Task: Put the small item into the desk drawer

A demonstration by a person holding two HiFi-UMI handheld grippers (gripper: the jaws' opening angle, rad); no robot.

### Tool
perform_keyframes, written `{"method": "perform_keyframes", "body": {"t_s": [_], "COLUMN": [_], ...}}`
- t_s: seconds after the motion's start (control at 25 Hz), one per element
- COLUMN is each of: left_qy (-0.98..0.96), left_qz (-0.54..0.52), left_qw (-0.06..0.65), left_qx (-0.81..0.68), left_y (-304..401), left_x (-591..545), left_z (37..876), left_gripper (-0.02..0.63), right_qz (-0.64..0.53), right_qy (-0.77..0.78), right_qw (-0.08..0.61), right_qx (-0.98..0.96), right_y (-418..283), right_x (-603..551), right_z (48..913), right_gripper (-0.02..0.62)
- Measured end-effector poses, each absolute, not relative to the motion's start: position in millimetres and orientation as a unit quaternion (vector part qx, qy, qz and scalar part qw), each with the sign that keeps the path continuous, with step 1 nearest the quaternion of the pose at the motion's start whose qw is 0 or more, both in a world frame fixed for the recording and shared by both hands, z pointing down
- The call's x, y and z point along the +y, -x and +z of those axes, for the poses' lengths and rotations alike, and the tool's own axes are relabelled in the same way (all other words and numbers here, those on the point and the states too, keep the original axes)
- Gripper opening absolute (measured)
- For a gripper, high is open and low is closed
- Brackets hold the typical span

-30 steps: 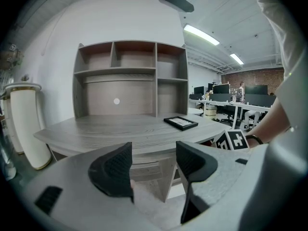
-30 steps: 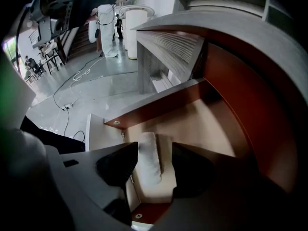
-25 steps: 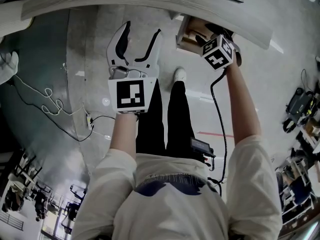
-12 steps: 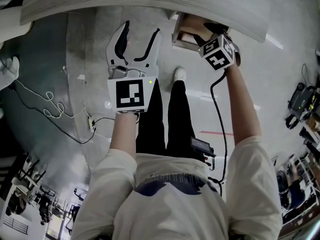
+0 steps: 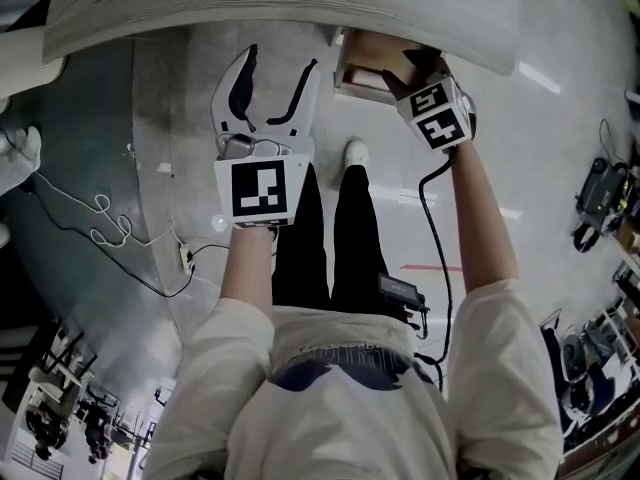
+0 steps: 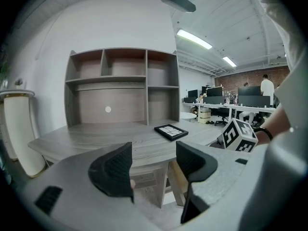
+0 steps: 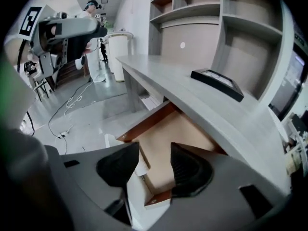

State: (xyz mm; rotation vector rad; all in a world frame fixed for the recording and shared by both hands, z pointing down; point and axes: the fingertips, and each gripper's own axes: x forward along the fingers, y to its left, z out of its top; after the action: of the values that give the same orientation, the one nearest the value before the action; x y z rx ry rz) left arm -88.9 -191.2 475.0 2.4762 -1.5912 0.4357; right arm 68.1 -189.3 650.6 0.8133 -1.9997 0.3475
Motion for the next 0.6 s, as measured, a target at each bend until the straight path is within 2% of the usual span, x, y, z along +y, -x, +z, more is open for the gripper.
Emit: {"method": "perform_keyframes", "body": {"t_s": [0.2,0.6], "left_qy": [-0.833,-0.845], "left_qz": [0.141,0.103], "left_qw": [0.079,0.039], "left_qx": [-0.530,-0.523], "left_y": [87.2,76.1], "left_x": [-190.4,-202.5], "left_z": [453.0,368.8], "left_gripper": [0.270,0.269], "right_qz": [0.149,0.172], "right_qy": [-0.361,-0.471], "right_qw": [0.433,0.317], "right_qx": [-0.812,-0.805], "right_y": [-73.1,-93.7], "right_x": [-182.2,-182.6], "right_z": [618.9,506.9], "right_gripper": [0.201,0.178]}}
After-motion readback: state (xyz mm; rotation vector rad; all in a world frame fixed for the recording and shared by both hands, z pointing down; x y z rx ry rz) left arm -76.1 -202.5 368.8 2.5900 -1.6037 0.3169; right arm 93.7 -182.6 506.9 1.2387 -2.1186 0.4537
